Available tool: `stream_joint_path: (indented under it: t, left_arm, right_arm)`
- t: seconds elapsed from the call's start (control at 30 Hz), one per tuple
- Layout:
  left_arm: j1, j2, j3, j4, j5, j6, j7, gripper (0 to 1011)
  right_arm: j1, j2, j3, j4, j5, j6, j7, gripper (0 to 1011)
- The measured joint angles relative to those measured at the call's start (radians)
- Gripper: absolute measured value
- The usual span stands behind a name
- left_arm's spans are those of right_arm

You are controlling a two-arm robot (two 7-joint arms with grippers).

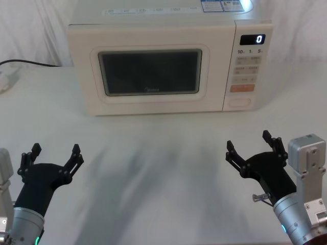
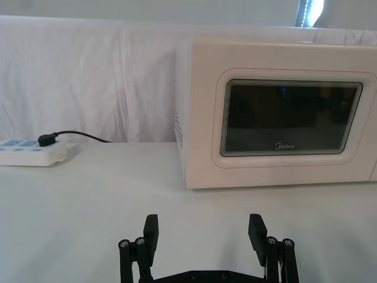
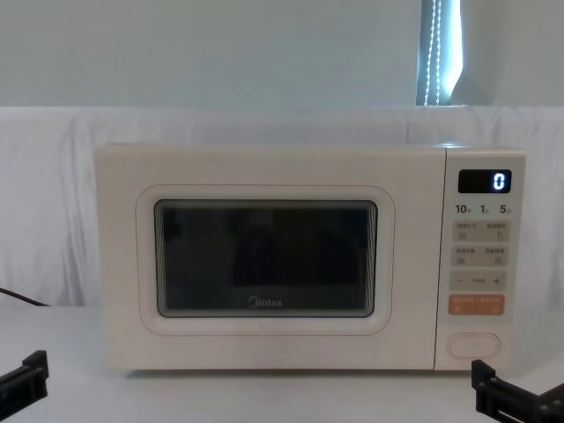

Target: Press the button to open the microwave door with one hand; close the microwave door with the other hand.

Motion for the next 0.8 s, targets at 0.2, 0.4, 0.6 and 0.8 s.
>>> stream_joint_path:
  t: [0.2,0.4,0.6,0.8]
  left_arm:
    - [0.0,0.0,0.0,0.0,0.0,0.0,0.0,1001]
    - [0.0,0.0,0.0,0.0,0.0,0.0,0.0,1001]
    - [0.0,0.0,0.0,0.0,0.0,0.0,0.0,1001]
    - [0.0,0.0,0.0,0.0,0.0,0.0,0.0,1001]
  right_arm:
    - [0.0,0.0,0.0,0.0,0.0,0.0,0.0,1002]
    - [0.0,0.0,0.0,0.0,0.0,0.0,0.0,1002]
    - [0.0,0.0,0.0,0.0,0.0,0.0,0.0,1002]
    - [0.0,0.0,0.0,0.0,0.0,0.0,0.0,1002]
